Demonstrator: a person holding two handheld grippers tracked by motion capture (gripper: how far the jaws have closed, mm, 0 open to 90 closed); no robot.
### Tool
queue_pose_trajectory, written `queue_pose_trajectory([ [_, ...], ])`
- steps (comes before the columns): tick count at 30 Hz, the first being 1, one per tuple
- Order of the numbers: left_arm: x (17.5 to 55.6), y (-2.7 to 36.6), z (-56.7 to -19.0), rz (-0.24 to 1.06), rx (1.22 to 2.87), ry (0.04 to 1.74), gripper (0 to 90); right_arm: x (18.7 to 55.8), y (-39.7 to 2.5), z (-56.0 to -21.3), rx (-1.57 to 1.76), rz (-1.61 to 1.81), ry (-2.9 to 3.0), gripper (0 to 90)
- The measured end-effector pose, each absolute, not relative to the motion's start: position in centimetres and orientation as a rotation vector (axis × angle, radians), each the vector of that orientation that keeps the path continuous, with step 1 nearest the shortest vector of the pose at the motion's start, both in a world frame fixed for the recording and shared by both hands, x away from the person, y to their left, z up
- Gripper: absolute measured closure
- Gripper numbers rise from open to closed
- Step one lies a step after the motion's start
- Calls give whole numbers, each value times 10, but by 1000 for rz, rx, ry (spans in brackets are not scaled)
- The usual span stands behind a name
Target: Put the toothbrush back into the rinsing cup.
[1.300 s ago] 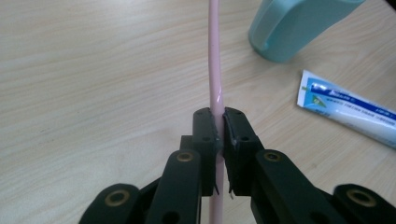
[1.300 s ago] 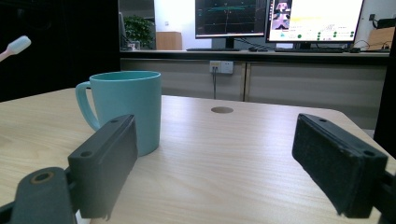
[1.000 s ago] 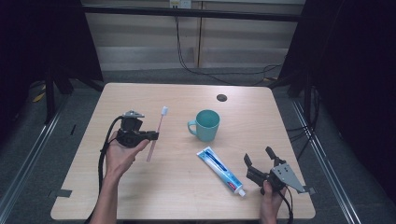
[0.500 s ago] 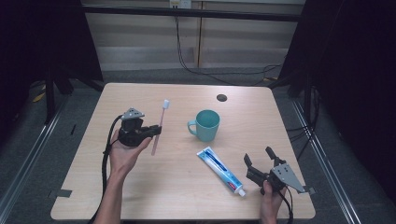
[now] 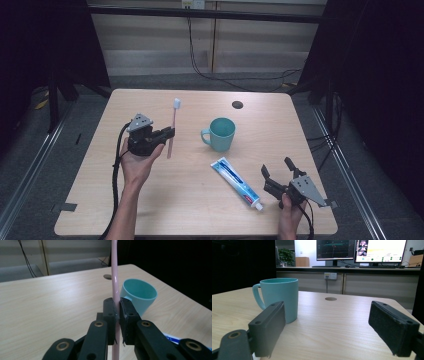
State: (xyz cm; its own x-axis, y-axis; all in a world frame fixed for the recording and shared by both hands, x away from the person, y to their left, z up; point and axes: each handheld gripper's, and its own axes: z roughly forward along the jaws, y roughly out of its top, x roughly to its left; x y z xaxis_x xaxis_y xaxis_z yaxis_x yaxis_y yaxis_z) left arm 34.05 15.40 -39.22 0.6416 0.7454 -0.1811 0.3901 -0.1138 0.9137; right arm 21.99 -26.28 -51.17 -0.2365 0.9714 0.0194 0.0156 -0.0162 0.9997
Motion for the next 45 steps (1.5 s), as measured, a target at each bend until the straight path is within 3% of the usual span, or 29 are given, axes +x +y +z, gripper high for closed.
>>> queue_pose_trajectory([
  [19, 343, 140, -394, 397, 1663, 789, 843, 220, -263, -512, 1107, 1390, 1382, 136],
  [45, 363, 92, -376, 377, 1655, 741, 841, 220, -263, -512, 1103, 1395, 1388, 137],
])
